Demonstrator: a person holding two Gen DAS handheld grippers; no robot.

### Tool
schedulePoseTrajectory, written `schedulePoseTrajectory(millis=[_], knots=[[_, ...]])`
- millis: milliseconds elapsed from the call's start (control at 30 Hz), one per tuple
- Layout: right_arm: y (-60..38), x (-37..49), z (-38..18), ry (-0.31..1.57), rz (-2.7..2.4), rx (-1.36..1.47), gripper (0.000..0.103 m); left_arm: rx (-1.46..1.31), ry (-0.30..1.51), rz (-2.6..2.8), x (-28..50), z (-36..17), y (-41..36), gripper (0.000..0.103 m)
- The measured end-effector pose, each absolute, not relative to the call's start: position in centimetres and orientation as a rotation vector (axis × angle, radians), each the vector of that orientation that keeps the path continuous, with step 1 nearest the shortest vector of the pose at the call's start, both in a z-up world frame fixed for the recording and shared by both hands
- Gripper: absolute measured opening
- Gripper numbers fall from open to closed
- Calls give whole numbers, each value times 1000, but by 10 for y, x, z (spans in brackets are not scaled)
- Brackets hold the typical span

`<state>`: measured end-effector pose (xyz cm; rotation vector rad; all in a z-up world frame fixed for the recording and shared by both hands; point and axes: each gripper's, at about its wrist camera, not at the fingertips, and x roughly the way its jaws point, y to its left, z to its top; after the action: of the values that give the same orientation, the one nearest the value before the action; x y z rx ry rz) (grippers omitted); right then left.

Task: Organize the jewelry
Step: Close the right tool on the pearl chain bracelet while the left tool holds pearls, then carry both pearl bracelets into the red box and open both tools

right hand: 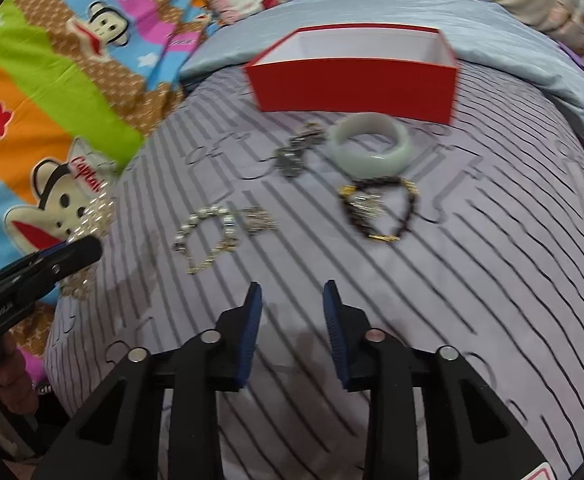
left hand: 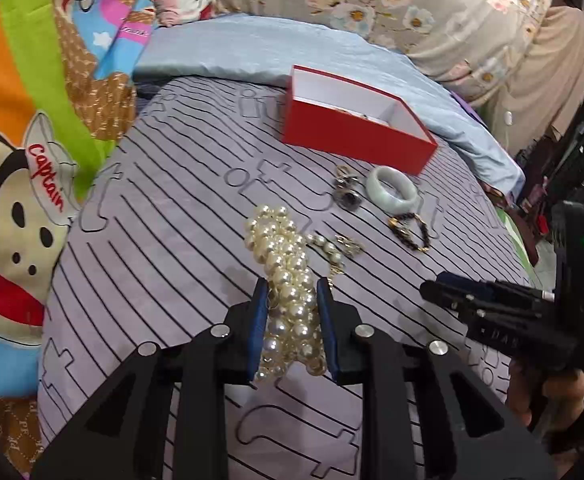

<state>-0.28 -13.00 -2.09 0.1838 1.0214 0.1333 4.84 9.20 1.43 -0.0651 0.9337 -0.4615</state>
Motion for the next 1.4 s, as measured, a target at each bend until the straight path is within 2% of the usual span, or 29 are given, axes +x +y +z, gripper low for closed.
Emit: schedulePoseTrajectory(millis=[100, 300, 767, 833, 1000, 1133, 1400], knots=[[-101, 9, -22, 1015, 193, 134, 17, -63, 919, -437, 54, 14, 99, 24], [-72, 37, -31, 1022, 235, 109, 12, -72, 924, -432, 60, 9, 104, 24], [-72, 63, -50, 1052, 208, 111, 11, -97, 950, -430, 67, -3, 109, 24], [-73, 64, -51, 1046, 204, 112, 15, -98, 951, -430, 68, -3, 109, 24], [-70, 68, -53, 1039, 209, 98, 15, -98, 953, -431, 70, -5, 106, 24], [-69, 69, -53, 1038, 213, 98, 9, -103, 953, -433, 71, -4, 105, 24], [-87, 44, -22, 991, 229, 150, 9, -99, 937, -459, 68, 4, 97, 24]])
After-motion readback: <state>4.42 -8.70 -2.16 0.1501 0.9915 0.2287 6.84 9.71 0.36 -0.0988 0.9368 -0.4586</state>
